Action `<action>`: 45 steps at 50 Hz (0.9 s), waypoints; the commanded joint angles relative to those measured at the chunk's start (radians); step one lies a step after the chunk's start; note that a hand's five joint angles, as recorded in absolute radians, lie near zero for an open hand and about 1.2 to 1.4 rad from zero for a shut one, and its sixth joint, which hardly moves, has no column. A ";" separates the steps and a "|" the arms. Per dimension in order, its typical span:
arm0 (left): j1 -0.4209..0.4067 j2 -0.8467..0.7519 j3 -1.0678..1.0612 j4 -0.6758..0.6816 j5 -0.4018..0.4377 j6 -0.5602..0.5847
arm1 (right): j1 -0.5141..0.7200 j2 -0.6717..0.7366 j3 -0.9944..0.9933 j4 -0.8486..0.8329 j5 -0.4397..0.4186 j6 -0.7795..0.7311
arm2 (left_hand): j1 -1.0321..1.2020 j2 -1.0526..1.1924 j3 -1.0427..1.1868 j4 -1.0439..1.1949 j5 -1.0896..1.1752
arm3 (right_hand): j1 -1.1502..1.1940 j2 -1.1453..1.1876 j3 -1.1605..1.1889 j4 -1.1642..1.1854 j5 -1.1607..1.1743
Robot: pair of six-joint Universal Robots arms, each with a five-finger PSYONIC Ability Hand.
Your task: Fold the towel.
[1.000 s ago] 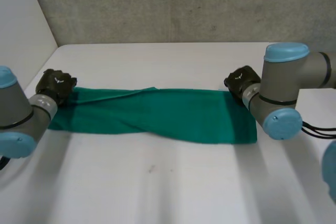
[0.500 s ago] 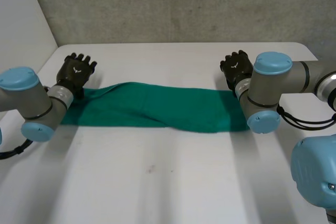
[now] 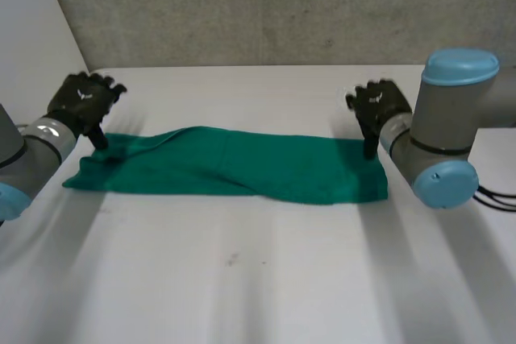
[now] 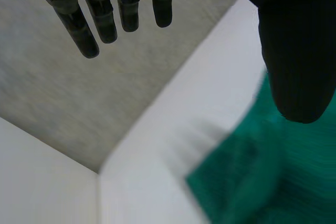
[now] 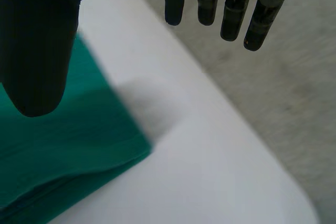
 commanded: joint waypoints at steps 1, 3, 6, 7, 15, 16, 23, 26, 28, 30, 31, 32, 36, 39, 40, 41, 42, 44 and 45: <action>0.019 -0.126 0.075 -0.028 0.018 -0.017 | 0.000 0.004 0.116 0.048 -0.016 0.000 | 0.062 0.061 0.064 0.064 0.058 | -0.025 -0.044 -0.033 -0.055 -0.058; 0.019 -0.156 0.096 -0.027 0.019 -0.017 | 0.000 0.004 0.130 0.048 -0.016 0.000 | 0.060 0.058 0.061 0.061 0.055 | -0.025 -0.044 -0.033 -0.055 -0.058; 0.019 -0.208 0.144 -0.026 0.016 -0.017 | -0.001 0.004 0.153 0.043 -0.016 0.000 | 0.060 0.058 0.061 0.061 0.055 | -0.025 -0.044 -0.033 -0.055 -0.058; 0.019 -0.222 0.156 -0.024 0.018 -0.017 | -0.001 0.004 0.158 0.043 -0.014 0.000 | 0.060 0.058 0.061 0.061 0.055 | -0.025 -0.044 -0.033 -0.055 -0.058; 0.026 -0.375 0.363 0.120 -0.074 -0.014 | -0.003 0.001 0.183 0.039 -0.012 0.000 | 0.071 0.070 0.072 0.072 0.067 | -0.025 -0.044 -0.033 -0.055 -0.058; 0.030 -0.390 0.382 0.141 -0.100 -0.011 | -0.003 -0.001 0.184 0.039 -0.012 0.000 | 0.071 0.070 0.072 0.072 0.067 | -0.025 -0.044 -0.033 -0.055 -0.058; 0.036 -0.388 0.374 0.241 -0.209 0.012 | -0.007 -0.030 0.219 0.016 -0.011 0.004 | 0.068 0.067 0.070 0.070 0.064 | -0.025 -0.044 -0.033 -0.055 -0.058; 0.036 -0.308 0.272 0.252 -0.179 0.009 | -0.010 -0.052 0.248 -0.013 -0.012 0.022 | 0.065 0.064 0.067 0.067 0.061 | -0.025 -0.044 -0.033 -0.055 -0.058; 0.032 -0.257 0.204 0.256 -0.151 0.009 | -0.010 -0.065 0.264 -0.029 -0.015 0.043 | 0.060 0.058 0.061 0.061 0.055 | -0.025 -0.044 -0.033 -0.055 -0.058; 0.021 -0.230 0.167 0.255 -0.137 0.009 | -0.012 -0.070 0.270 -0.033 -0.017 0.054 | 0.057 0.055 0.058 0.058 0.052 | -0.025 -0.044 -0.033 -0.055 -0.058; 0.018 -0.216 0.150 0.253 -0.133 0.009 | -0.013 -0.072 0.275 -0.033 -0.017 0.057 | 0.054 0.052 0.055 0.055 0.049 | -0.025 -0.044 -0.033 -0.055 -0.058; 0.012 -0.191 0.117 0.249 -0.131 0.009 | -0.020 -0.072 0.279 -0.033 -0.019 0.060 | 0.054 0.052 0.055 0.055 0.049 | -0.025 -0.044 -0.033 -0.055 -0.058; -0.007 -0.118 0.026 0.246 -0.133 0.008 | -0.030 -0.072 0.298 -0.035 -0.019 0.060 | 0.048 0.046 0.049 0.049 0.043 | -0.025 -0.044 -0.033 -0.055 -0.058; -0.008 -0.076 -0.026 0.246 -0.133 0.005 | -0.041 -0.069 0.307 -0.036 -0.020 0.060 | 0.045 0.043 0.046 0.046 0.040 | -0.003 -0.023 -0.011 -0.033 -0.036; -0.008 -0.049 -0.061 0.244 -0.133 -0.001 | -0.044 -0.065 0.313 -0.038 -0.020 0.060 | 0.042 0.040 0.043 0.043 0.037 | 0.014 -0.005 0.006 -0.015 -0.019; -0.010 -0.035 -0.075 0.244 -0.133 -0.006 | -0.044 -0.065 0.316 -0.038 -0.020 0.060 | 0.042 0.040 0.043 0.043 0.037 | 0.032 0.013 0.024 0.002 -0.001; -0.010 -0.023 -0.092 0.244 -0.133 -0.012 | -0.046 -0.065 0.318 -0.039 -0.020 0.060 | 0.042 0.040 0.043 0.043 0.037 | 0.049 0.030 0.041 0.020 0.016; -0.011 0.011 -0.133 0.244 -0.131 -0.031 | -0.047 -0.064 0.322 -0.041 -0.020 0.060 | 0.042 0.040 0.043 0.043 0.037 | 0.102 0.083 0.094 0.073 0.069; -0.013 0.020 -0.146 0.244 -0.131 -0.038 | -0.049 -0.062 0.325 -0.042 -0.020 0.060 | 0.039 0.037 0.040 0.040 0.034 | 0.129 0.109 0.120 0.099 0.095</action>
